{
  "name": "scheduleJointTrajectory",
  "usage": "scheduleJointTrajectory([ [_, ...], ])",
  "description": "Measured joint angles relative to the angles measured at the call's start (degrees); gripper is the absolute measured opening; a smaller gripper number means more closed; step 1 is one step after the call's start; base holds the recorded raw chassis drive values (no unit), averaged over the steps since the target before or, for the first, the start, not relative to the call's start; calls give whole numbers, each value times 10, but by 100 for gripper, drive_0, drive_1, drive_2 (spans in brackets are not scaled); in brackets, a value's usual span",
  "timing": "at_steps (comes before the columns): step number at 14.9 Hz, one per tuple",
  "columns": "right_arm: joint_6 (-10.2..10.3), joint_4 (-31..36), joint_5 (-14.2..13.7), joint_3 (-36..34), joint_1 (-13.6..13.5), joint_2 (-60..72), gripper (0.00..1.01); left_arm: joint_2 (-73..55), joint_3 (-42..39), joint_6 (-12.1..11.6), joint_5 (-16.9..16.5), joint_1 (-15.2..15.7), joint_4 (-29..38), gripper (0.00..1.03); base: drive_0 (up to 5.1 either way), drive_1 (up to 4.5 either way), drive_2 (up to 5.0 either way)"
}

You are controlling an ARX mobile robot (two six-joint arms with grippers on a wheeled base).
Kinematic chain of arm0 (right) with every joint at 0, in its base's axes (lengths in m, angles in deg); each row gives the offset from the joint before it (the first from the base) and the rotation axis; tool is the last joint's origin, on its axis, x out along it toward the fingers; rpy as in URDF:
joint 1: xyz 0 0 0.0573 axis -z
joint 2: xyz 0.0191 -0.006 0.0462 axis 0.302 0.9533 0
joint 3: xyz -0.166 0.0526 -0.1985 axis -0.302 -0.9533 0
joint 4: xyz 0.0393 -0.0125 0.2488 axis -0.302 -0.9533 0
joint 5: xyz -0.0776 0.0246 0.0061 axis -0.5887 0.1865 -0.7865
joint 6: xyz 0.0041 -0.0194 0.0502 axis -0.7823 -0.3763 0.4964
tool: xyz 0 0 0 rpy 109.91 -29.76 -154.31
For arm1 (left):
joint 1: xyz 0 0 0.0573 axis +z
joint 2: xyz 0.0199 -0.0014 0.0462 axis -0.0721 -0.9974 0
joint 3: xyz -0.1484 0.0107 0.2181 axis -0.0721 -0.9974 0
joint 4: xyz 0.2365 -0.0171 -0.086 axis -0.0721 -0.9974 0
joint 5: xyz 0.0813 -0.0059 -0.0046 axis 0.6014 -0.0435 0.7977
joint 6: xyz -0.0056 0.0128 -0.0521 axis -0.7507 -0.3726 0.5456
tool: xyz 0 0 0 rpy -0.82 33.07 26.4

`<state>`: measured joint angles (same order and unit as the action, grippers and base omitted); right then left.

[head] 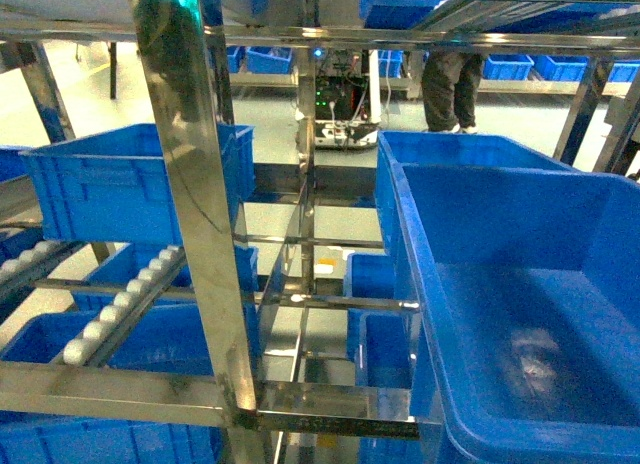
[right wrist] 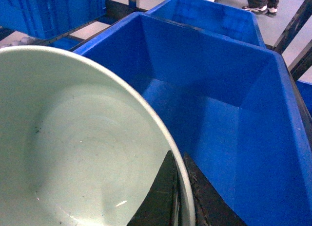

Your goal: Place green bowl on second shelf with right arm

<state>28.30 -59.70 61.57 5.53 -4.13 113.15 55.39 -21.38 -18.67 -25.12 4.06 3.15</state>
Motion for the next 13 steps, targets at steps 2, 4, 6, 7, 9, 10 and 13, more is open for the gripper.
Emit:
scheduleJointTrajectory([
  [2, -21, 46, -11, 0, -8, 65, 2, 0, 0, 0, 0, 0, 0, 98, 0, 0, 0],
  [4, -38, 83, -17, 26, -15, 169, 2, 0, 0, 0, 0, 0, 0, 98, 0, 0, 0],
  [6, -52, 72, -35, 87, -30, 255, 2, 0, 0, 0, 0, 0, 0, 98, 0, 0, 0],
  [7, -59, 50, -40, 129, -38, 301, 2, 0, 0, 0, 0, 0, 0, 98, 0, 0, 0],
  [9, -62, 11, -46, 231, -45, 381, 2, 0, 0, 0, 0, 0, 0, 98, 0, 0, 0],
  [10, -68, 8, -47, 260, -44, 402, 2, 0, 0, 0, 0, 0, 0, 98, 0, 0, 0],
  [13, -81, -11, -48, 280, -44, 445, 2, 0, 0, 0, 0, 0, 0, 98, 0, 0, 0],
])
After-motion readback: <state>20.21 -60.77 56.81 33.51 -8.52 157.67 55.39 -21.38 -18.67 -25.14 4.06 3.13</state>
